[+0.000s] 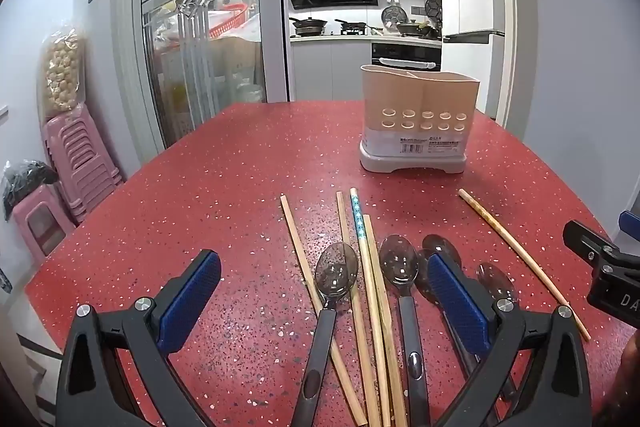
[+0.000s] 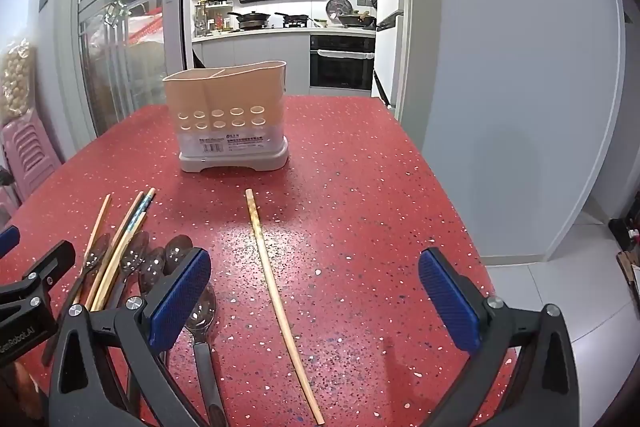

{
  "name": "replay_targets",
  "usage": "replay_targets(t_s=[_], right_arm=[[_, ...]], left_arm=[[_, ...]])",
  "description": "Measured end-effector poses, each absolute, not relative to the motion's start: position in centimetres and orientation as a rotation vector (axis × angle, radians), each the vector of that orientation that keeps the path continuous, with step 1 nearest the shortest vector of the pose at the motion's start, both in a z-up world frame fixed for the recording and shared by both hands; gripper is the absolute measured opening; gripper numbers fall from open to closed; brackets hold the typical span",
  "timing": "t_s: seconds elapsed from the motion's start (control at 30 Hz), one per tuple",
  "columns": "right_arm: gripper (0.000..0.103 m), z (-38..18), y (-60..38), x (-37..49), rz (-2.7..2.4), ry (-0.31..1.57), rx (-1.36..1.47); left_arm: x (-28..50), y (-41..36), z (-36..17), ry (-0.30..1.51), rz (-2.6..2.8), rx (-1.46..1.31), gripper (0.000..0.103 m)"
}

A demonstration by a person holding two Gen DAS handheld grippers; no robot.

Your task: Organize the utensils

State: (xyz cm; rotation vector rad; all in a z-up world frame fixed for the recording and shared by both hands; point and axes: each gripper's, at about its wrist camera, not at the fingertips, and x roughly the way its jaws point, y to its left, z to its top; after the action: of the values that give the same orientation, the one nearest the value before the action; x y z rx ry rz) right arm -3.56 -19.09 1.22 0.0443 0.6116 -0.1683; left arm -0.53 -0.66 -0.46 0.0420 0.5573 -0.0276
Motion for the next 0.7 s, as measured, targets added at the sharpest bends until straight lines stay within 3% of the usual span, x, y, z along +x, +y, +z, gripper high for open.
replay_targets(t_s=[0.7], right_arm=[[0.103, 1.51, -19.09, -3.82, -0.168, 0.605, 0.046]], left_arm=[[-1.46, -0.82, -0.02, 0.53, -0.056, 0.052, 0.103]])
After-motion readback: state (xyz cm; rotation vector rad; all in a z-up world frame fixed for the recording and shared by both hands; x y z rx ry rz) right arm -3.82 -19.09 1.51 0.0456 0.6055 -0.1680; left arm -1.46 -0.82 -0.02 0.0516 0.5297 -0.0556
